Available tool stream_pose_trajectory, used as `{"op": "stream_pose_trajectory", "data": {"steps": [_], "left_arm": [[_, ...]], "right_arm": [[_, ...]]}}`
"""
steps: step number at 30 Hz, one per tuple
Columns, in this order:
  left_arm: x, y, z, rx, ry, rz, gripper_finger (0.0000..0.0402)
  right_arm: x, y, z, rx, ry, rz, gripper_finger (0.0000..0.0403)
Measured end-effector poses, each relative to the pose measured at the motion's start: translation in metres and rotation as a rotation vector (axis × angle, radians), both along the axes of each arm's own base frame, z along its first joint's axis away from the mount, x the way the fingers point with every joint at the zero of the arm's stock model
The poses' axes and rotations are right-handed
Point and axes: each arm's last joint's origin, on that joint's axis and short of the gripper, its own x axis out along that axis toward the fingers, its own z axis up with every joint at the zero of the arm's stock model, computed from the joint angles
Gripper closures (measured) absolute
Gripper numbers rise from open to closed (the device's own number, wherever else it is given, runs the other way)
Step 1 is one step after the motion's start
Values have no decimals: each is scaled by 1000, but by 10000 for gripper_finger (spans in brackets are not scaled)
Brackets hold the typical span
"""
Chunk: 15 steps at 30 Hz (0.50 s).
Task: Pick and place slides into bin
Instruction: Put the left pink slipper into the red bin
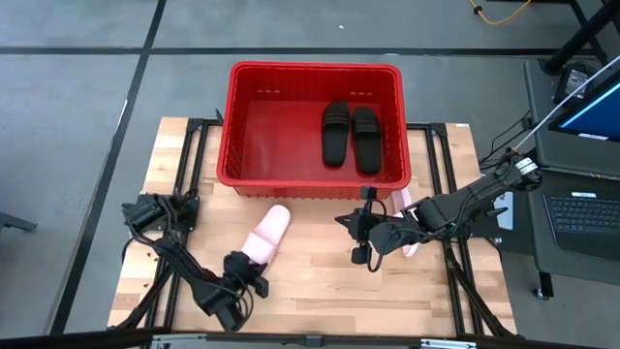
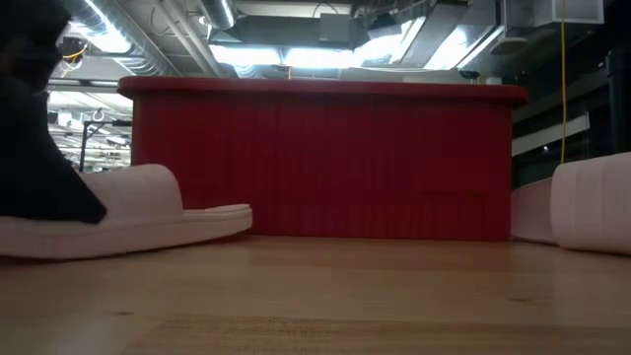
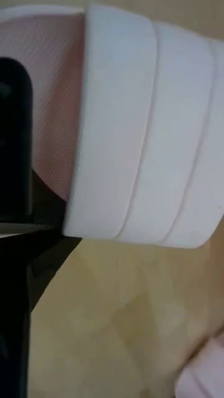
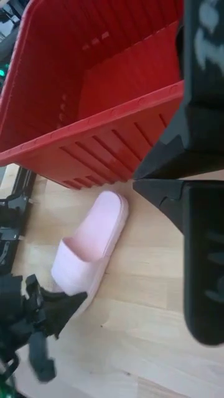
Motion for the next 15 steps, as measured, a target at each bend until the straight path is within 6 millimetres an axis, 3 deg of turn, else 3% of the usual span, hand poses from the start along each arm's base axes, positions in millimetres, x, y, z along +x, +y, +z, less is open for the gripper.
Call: {"op": "stream_pose_trajectory", "data": {"steps": [9, 15], "left_arm": [[3, -29, 24, 19, -79, -88, 398], [19, -48, 54, 88, -53, -195, 399]], "right_arm": [[0, 0, 0, -24, 3, 17, 394], [3, 2, 4, -82, -6, 82, 394]]}}
